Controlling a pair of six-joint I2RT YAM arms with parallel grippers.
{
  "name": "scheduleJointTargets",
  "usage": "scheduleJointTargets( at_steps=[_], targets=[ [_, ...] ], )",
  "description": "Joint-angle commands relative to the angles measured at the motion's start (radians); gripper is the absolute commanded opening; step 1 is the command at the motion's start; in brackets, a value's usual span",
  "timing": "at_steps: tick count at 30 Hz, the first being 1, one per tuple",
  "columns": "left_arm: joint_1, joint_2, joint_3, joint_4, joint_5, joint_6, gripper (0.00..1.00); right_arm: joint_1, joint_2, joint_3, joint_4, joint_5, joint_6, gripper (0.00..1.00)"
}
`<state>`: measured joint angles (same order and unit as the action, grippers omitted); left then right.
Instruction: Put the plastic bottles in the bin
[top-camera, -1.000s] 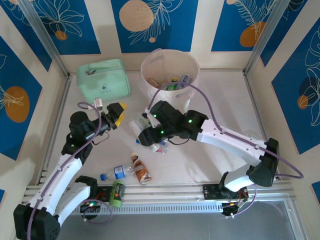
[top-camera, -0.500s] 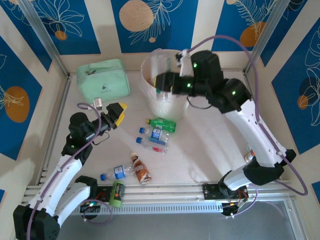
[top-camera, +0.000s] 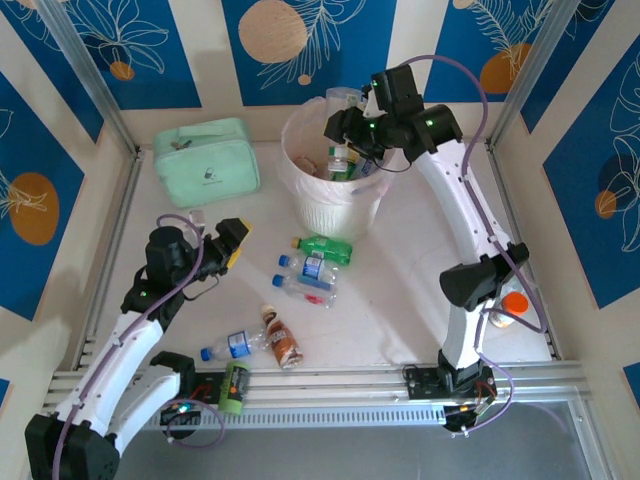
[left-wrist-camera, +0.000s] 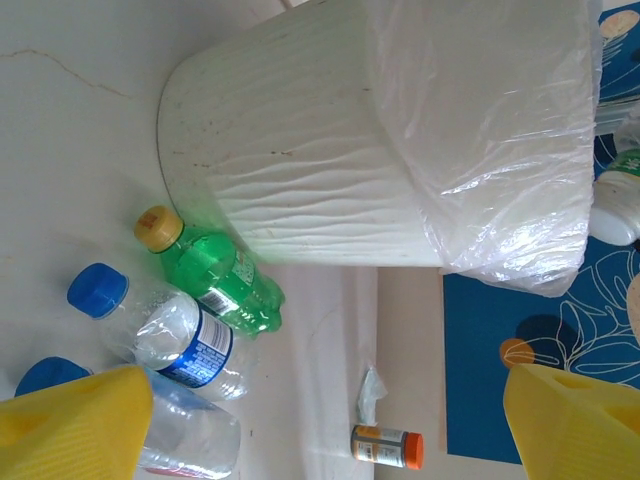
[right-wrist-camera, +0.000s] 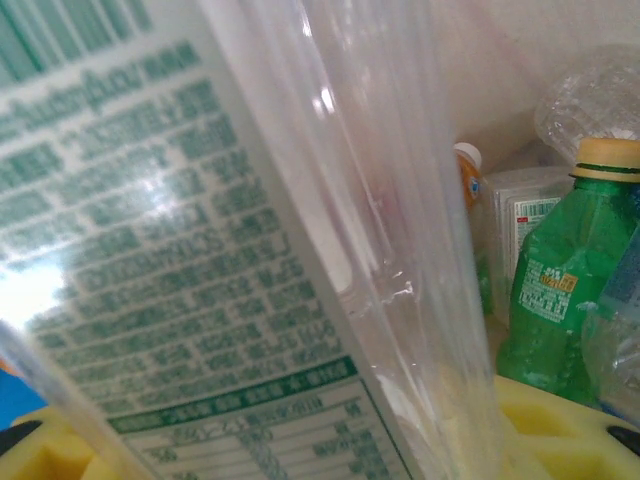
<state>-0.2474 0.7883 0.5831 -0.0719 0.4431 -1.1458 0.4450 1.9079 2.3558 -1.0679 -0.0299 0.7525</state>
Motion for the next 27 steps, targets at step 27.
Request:
scheduleJointTargets(
  at_steps=[27],
  targets=[
    [-0.002,-0.129,0.224,-0.83,-0.489,0.101,0.87,0.583,-0.33,-0.627,0.147,0.223,-0.305,0.82]
  ],
)
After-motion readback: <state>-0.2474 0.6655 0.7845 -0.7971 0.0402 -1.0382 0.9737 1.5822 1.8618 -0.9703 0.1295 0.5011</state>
